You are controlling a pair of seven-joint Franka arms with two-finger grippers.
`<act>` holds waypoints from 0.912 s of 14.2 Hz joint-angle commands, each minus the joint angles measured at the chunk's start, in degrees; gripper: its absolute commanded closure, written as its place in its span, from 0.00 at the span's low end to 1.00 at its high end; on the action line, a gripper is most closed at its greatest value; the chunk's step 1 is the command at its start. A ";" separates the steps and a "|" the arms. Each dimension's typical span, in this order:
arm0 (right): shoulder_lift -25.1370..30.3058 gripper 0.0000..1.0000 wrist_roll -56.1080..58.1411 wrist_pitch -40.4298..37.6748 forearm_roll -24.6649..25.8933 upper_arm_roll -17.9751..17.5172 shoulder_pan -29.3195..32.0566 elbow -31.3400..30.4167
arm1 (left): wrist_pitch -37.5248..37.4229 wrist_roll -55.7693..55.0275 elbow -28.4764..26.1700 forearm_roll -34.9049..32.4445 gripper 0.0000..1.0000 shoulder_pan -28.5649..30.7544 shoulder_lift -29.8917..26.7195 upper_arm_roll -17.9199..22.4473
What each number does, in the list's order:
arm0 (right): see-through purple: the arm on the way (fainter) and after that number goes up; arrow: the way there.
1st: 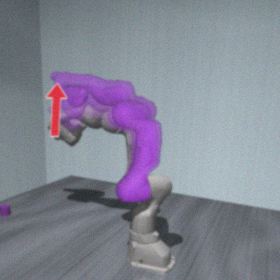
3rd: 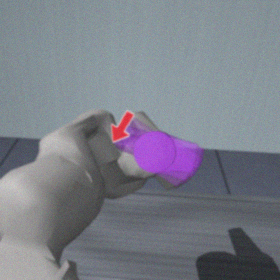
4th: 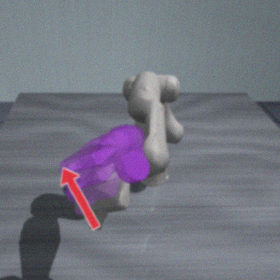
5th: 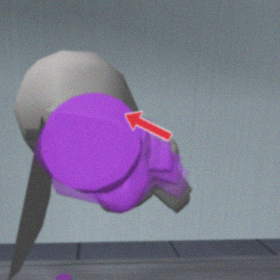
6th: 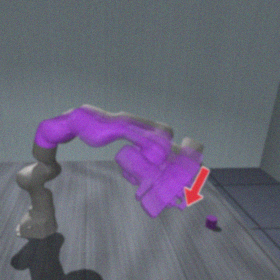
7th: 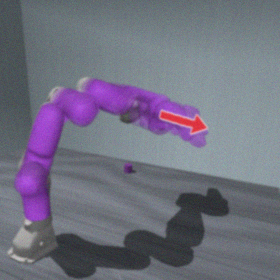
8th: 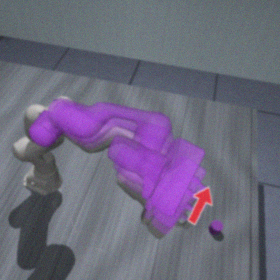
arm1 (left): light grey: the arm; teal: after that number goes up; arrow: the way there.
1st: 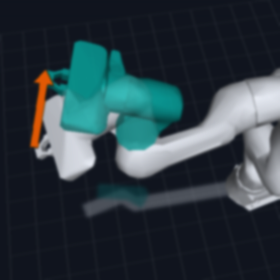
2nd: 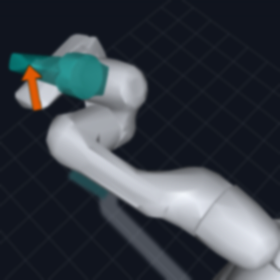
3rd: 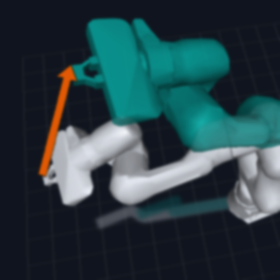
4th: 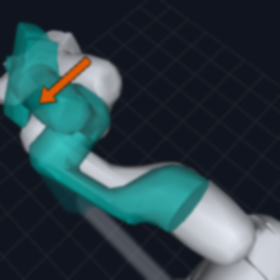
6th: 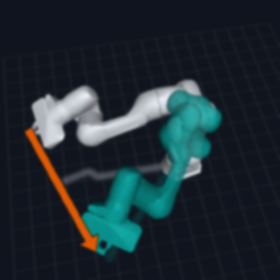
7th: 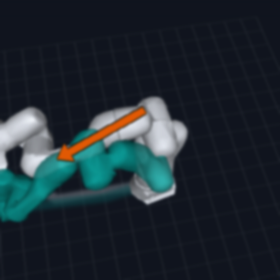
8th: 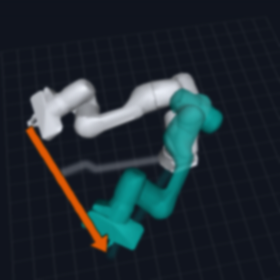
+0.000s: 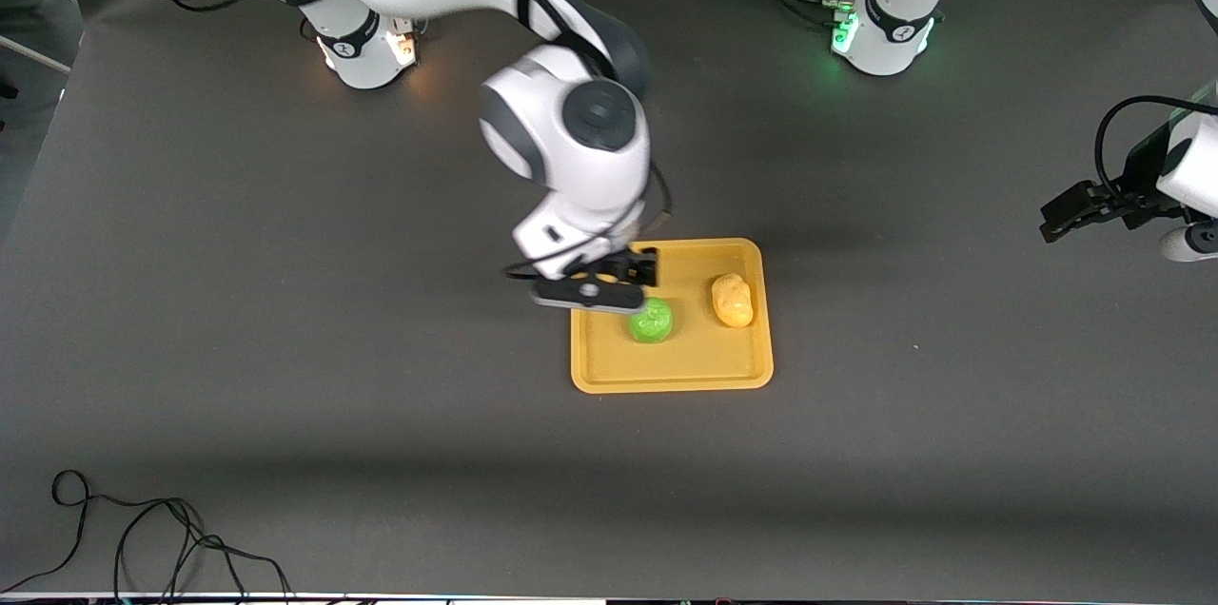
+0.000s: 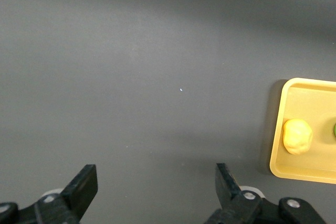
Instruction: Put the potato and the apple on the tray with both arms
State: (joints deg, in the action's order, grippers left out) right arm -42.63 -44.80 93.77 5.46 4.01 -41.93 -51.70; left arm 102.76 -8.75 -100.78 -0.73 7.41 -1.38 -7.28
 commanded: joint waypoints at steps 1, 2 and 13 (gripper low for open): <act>8.76 0.00 10.05 -5.25 0.25 -0.14 4.99 -6.98 | -1.34 0.66 0.76 0.38 0.00 -0.82 -0.03 0.78; 13.06 0.00 13.04 -5.00 0.25 -0.23 7.89 -11.54 | -1.34 0.75 0.76 0.38 0.00 -0.90 -0.03 0.78; 38.93 0.00 40.82 -2.55 -1.77 -0.31 32.50 -37.94 | -1.34 0.75 0.85 0.38 0.00 -0.91 -0.03 0.78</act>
State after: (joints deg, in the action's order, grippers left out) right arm -8.48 -9.14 88.11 5.02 4.43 -13.66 -83.49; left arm 102.60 -8.74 -100.72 -0.73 7.31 -1.37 -7.20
